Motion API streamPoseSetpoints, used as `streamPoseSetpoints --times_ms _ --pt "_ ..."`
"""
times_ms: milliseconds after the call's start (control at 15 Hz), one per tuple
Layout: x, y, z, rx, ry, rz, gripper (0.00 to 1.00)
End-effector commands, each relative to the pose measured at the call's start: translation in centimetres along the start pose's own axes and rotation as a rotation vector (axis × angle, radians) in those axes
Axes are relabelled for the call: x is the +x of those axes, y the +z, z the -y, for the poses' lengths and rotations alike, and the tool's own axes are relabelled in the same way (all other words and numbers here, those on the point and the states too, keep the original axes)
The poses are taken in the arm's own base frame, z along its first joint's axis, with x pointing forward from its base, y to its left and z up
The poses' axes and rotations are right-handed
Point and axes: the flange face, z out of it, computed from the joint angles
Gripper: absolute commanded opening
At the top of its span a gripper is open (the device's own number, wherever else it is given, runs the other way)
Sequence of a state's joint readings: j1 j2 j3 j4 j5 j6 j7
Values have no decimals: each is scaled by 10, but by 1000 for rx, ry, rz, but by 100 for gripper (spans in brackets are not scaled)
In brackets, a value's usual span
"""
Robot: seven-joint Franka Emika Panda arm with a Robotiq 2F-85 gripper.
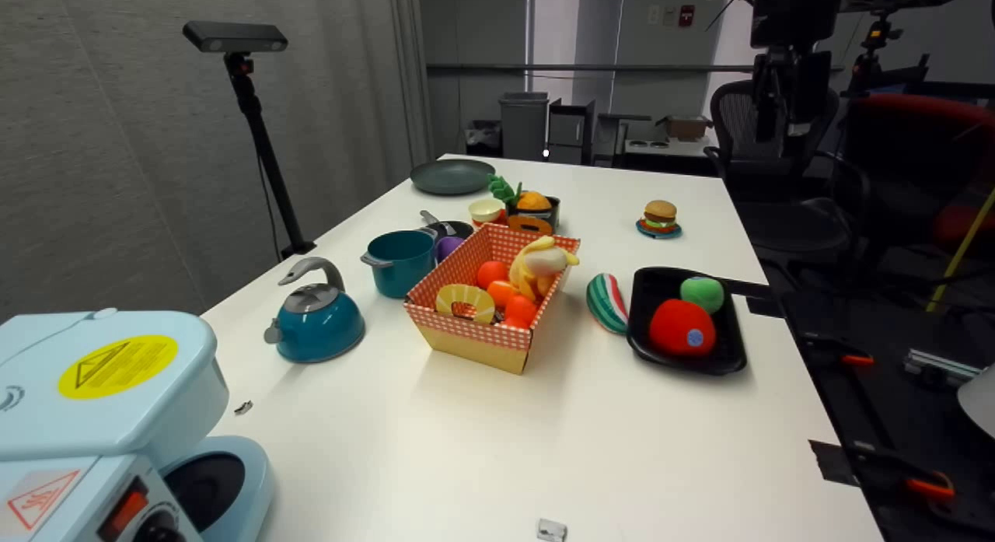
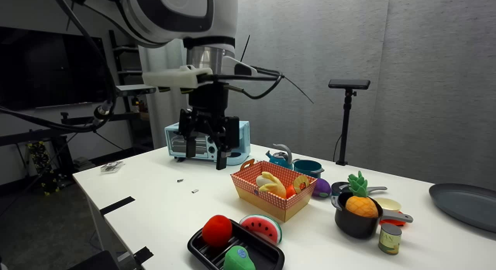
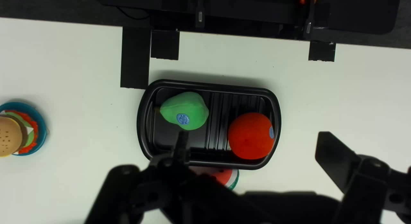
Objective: Take the orange plush toy from the tray and put it in the box
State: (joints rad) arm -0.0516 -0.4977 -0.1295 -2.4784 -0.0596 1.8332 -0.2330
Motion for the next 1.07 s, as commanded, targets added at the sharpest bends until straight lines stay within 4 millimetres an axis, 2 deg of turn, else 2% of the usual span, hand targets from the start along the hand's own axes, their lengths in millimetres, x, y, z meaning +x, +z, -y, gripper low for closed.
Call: streamPoseSetpoints --times_ms 0,400,1000 --pt "18 26 13 -28 -76 4 100" --pt "37 74 29 -70 -180 12 100" --pt "56 138 30 -123 -325 39 100"
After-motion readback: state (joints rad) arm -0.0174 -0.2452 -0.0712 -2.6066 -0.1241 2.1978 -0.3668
